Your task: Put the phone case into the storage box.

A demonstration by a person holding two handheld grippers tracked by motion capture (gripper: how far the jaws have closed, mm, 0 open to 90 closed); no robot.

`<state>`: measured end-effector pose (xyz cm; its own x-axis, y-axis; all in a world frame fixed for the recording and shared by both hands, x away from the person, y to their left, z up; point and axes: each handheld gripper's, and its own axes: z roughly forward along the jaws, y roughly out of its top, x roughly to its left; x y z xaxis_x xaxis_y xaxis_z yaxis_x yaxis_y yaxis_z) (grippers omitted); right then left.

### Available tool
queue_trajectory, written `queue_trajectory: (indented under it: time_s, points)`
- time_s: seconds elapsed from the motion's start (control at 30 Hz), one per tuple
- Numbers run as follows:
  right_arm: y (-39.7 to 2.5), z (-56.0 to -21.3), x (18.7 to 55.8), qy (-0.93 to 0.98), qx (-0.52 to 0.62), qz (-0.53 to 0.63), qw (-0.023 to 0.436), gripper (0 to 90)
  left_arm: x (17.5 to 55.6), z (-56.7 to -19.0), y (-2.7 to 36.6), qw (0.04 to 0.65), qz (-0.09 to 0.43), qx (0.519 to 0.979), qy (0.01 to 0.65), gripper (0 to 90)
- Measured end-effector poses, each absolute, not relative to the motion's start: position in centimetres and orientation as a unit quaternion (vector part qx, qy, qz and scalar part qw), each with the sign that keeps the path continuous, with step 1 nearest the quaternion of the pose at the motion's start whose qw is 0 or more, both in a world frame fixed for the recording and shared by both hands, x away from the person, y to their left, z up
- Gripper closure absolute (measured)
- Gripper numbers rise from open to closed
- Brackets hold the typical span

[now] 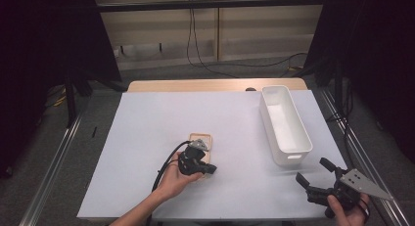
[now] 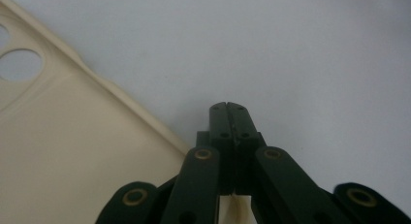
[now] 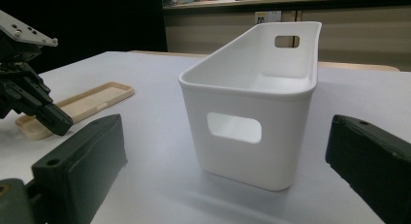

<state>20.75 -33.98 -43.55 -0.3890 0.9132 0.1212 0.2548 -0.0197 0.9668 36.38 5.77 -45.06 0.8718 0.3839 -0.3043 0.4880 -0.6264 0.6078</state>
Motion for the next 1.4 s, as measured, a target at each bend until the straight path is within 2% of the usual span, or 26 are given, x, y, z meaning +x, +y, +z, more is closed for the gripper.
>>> queue_trajectory:
  time_s: [1.4]
  points:
    - [-33.8, -43.6, 20.9, 0.635, 0.461, 0.541, 0.301, 0.5, 36.5, -45.2, 9.5, 0.362, -0.078, 0.888, 0.271, 90.0]
